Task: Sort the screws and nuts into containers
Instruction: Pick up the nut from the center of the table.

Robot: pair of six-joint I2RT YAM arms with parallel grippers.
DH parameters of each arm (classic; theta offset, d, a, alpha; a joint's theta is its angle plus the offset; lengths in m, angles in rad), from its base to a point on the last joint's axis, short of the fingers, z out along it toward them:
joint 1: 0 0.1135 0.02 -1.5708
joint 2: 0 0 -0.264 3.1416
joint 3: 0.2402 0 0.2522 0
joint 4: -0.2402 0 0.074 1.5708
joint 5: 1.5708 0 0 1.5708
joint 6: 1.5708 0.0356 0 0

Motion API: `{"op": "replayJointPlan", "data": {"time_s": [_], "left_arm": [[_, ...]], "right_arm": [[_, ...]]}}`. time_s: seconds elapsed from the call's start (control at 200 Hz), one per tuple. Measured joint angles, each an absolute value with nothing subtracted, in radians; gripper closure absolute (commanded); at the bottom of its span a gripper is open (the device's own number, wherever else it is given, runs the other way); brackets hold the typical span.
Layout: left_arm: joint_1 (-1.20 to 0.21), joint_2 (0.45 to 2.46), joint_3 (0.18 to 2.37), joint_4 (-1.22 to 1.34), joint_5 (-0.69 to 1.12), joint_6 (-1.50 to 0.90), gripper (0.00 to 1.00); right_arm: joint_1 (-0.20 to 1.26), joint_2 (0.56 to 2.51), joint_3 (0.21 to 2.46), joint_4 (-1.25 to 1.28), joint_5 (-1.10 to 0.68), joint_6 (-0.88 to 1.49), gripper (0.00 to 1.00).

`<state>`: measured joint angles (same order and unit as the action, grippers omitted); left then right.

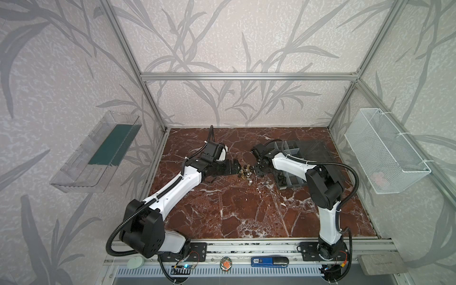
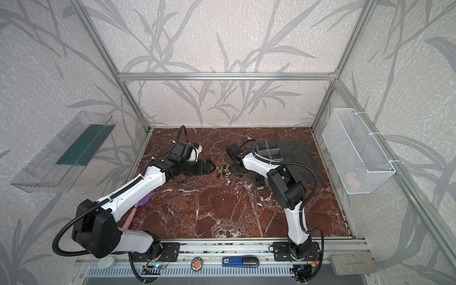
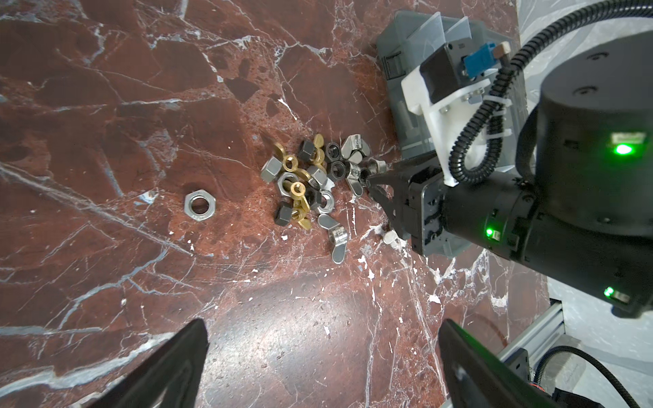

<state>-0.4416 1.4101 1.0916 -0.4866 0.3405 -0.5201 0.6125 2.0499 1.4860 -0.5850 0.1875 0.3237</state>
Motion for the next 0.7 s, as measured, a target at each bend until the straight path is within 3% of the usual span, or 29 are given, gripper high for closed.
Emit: {"op": "replayJointPlan", "data": {"time_s": [0.15, 0.425, 0.7], "left_arm": [[-0.437, 1.410, 1.089, -0.479, 0.360, -0.522, 0.01], [-0.433, 1.420, 1.089, -0.466, 0.387, -0.526, 0.00], [-0.425, 1.423, 1.089, -0.462, 0.399, -0.527, 0.00]], "right_arm": [[0.602, 2.072, 1.512, -0.588, 0.188, 0.320, 0.59], [0.586, 2.102, 1.538, -0.589, 0.183, 0.313, 0.71], [0.578, 2.104, 1.538, -0.589, 0.182, 0.309, 0.74]]}}
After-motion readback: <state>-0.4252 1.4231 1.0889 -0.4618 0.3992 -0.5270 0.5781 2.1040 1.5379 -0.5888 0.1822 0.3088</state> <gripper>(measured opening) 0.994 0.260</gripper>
